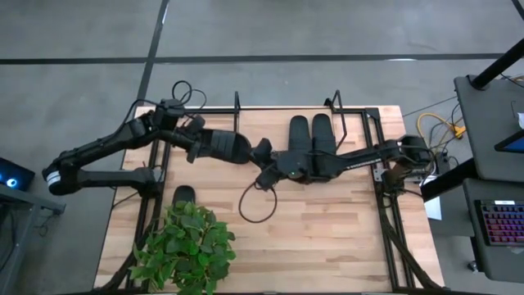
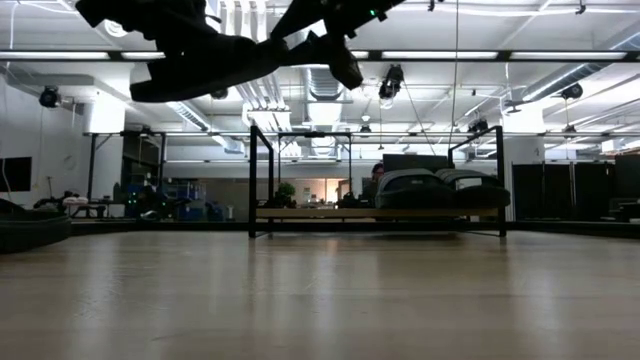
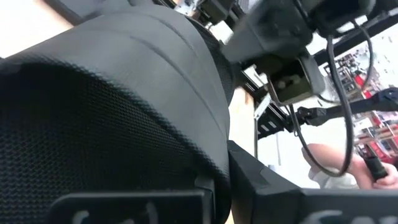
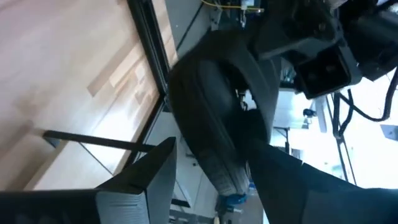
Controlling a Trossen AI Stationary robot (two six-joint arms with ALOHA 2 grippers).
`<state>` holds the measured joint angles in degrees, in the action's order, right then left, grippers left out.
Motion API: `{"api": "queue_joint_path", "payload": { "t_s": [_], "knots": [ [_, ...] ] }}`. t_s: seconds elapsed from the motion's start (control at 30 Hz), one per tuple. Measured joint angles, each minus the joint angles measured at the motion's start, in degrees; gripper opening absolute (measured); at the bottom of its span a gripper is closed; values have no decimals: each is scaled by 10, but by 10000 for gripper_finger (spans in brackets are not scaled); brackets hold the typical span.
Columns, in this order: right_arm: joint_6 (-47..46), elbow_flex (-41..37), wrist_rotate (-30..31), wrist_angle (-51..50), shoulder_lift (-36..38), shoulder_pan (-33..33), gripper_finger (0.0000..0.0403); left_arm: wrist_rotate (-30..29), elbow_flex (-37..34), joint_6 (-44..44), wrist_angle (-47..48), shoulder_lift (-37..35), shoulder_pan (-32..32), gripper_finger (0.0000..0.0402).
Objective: Pick and place slides into the shelf
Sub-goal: Put the black slipper on the shelf
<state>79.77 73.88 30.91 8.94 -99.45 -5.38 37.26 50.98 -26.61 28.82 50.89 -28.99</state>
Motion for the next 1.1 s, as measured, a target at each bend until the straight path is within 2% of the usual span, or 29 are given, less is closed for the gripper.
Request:
{"api": "queue_joint_path", "payload": {
  "t_s": [0.23,0.43,0.53,0.6,0.7,0.87,1.1],
  "knots": [
    [-3,18,-55,-36,0,20,187,23,0,-1,-54,1,22,0],
    [-16,19,-58,-36,1,22,179,27,0,5,-59,1,30,0],
    [-32,19,-58,-34,1,22,146,27,0,29,-59,1,30,0],
    [-36,19,-58,-36,1,22,104,30,0,42,-67,1,31,4],
    [-35,18,-59,-40,1,22,35,36,0,61,-89,0,31,17],
    [-84,17,-60,-41,9,23,34,40,0,153,-108,-4,31,46],
    [-183,-16,-63,-76,74,24,34,38,9,254,-119,-26,31,118]
  ]
}}
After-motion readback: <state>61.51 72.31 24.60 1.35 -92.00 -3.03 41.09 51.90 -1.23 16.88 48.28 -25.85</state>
